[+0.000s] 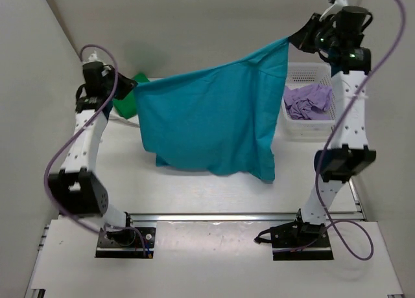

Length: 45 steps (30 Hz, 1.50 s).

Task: Fold and stack the t-shirts
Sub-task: Flatten out the tshirt

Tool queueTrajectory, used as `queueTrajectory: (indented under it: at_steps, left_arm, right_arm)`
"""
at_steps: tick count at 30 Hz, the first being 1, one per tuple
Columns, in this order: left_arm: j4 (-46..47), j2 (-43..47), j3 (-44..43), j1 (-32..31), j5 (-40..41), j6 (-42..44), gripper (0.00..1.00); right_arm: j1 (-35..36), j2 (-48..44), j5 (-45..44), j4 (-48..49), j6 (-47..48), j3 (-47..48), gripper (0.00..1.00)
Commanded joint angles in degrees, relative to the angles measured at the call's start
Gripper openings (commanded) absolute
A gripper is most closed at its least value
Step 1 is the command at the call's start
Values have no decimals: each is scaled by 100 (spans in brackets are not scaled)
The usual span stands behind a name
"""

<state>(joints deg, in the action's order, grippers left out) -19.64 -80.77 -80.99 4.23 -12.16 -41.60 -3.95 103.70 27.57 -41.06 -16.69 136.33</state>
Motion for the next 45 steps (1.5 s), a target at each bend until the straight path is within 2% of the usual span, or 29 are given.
queueTrajectory:
  at_steps: [1,5,8,10,12,15,18,20,21,23,24,25,26,27,28,29,31,32,34,37,40,43,45]
  left_arm:
    - [-170,-796,-869,-246,390,178,0]
    - [-707,-1458,-2358,-527,512,214,0]
    - [-997,-1608,-3683,-538,523,285,0]
    - [-1068,-1591,-4054,-423,408,180,0]
    - [-850,-1407,-3943,-133,355,109,0]
    - [-796,-1152,-3609,-27,390,188,0]
    - [-412,-792,-2635,-89,530,355,0]
    - [79,-292,-1225,-28,583,320,0]
    - [405,-46,-843,-36,479,215,0]
    - [688,201,394,60,400,162,0]
    - [863,420,696,26,451,179,0]
    - [1065,492,1351,-1,486,205,0]
    - [1120,727,1889,-27,452,179,0]
    - [1285,912,2146,16,399,179,0]
    - [1357,1201,3010,25,373,170,0]
    - [1375,1256,3289,78,381,196,0]
    - [1209,1554,3668,122,320,354,0]
    - [1156,1643,3730,96,407,363,0]
    - [989,1933,4055,43,434,442,0]
    - [682,2231,4319,-44,433,679,0]
    - [304,2521,4670,34,338,864,0]
    - [-30,2899,4952,-9,398,978,0]
    - [-294,3198,5049,-45,451,1031,0]
  right_arm:
    - [-124,649,170,116,-220,760,0]
    - [-133,1126,345,501,-537,1667,0]
    - [-229,724,537,1211,-791,1511,0]
    - [-335,311,608,1635,-889,1240,0]
    - [-589,28,871,2030,-1099,1027,0]
    - [-748,-26,1154,1639,-961,1097,0]
    - [-381,10,812,682,-276,931,0]
    - [-30,71,444,135,128,668,1]
    - [251,124,242,-389,427,571,0]
    - [690,159,-608,-1007,771,256,0]
    - [998,37,-822,-1270,842,-269,0]
    - [1140,-112,-1137,-1038,930,-744,0]
    - [1350,-609,-1323,-679,939,-2010,0]
    - [1396,-1310,-1394,299,817,-3528,0]
    - [892,-2205,-742,1318,451,-5388,0]
    - [774,-2353,-536,1459,404,-5746,0]
    - [615,-3036,-621,1425,543,-6948,0]
    - [597,-3205,-709,1451,587,-7206,0]
    - [404,-3793,-247,1504,422,-8302,0]
    - [263,-4312,-375,1461,517,-9297,0]
    - [193,-4647,-419,1390,387,-9922,0]
    - [-79,-5033,2,1312,166,-10354,0]
    - [314,-5377,-486,996,-53,-10268,0]
